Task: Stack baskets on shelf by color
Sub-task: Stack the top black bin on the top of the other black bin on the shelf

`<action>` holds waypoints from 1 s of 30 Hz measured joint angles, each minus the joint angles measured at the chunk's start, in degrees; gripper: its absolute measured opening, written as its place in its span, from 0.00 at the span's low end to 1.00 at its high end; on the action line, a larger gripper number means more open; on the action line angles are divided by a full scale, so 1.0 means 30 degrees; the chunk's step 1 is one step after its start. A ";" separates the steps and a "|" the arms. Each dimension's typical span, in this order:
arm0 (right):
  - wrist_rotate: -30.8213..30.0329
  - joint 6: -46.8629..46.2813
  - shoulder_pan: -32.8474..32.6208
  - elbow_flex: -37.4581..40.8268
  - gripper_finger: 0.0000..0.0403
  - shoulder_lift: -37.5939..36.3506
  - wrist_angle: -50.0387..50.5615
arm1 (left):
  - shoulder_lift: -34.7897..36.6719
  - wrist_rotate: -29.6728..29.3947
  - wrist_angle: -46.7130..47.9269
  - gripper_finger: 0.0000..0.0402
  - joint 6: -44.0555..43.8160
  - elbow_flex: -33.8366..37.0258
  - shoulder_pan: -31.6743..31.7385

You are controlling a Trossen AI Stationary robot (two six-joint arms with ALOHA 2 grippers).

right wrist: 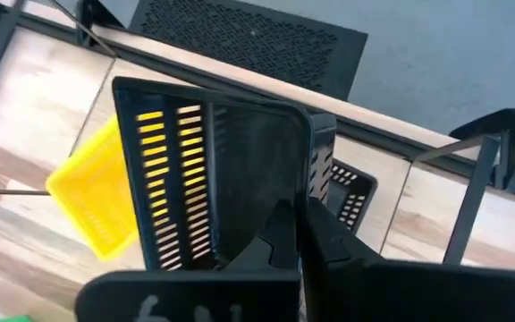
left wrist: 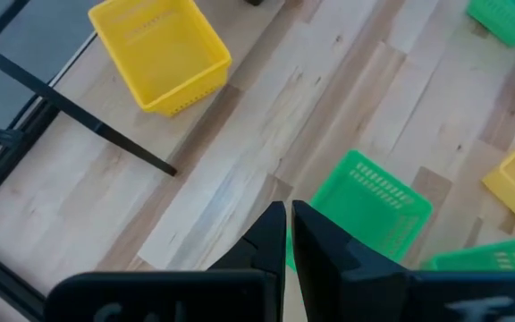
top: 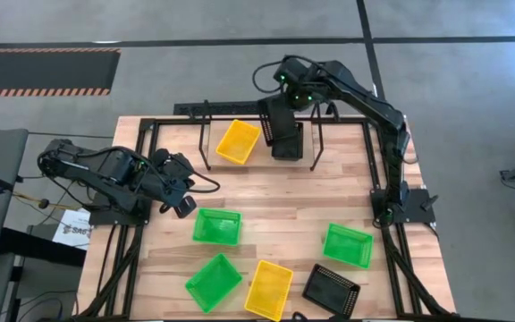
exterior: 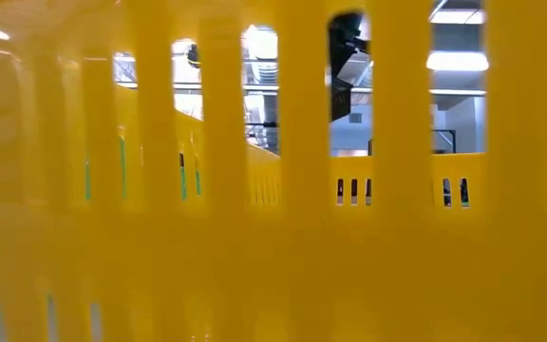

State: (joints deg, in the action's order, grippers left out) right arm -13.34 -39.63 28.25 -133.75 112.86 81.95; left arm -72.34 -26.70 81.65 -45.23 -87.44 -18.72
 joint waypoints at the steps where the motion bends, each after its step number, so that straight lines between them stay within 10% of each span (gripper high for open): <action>1: 0.0175 0.0175 0.0175 0.0013 0.00 0.0005 -0.0013 | 0.0000 -0.0056 -0.0001 0.03 0.0000 0.0000 0.0000; 13: 0.2488 0.2601 0.2359 0.3498 0.00 -0.0808 -0.1453 | 0.0000 -0.0400 -0.0029 0.03 -0.0058 0.0000 0.0000; 30: 0.6441 -0.0257 0.4004 1.6603 0.00 -0.6388 -1.3077 | 0.0000 -0.1043 -0.0029 0.03 -0.1333 0.0000 0.0044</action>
State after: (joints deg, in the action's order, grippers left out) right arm 5.98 -40.40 40.26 -83.94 93.70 42.72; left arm -72.34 -29.82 81.56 -49.23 -87.44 -18.59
